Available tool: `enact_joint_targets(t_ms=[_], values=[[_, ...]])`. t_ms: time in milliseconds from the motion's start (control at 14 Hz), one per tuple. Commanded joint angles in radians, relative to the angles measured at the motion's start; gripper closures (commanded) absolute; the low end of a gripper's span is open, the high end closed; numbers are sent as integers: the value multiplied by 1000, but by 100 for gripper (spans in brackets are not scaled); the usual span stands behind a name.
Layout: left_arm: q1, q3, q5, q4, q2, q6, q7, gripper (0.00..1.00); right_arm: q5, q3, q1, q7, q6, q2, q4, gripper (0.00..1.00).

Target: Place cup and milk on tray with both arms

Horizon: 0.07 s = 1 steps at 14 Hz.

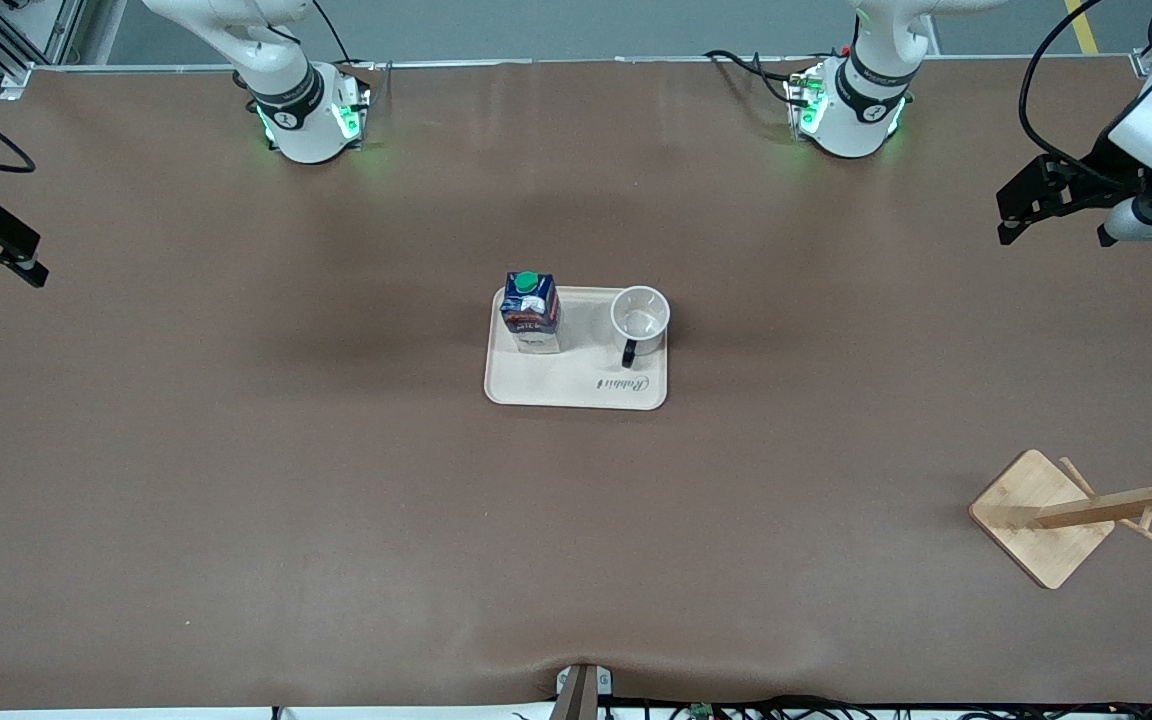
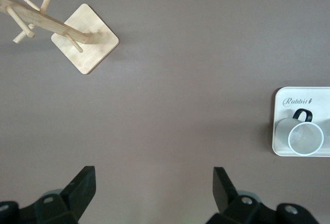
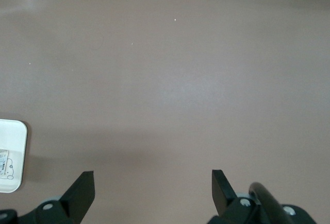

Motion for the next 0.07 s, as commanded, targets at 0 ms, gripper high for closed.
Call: enact_joint_targets(t_ms=[0], values=[[9,2,-17,26,10,-22,-2,0,-6,10,4,-2,-41,0,45,0]])
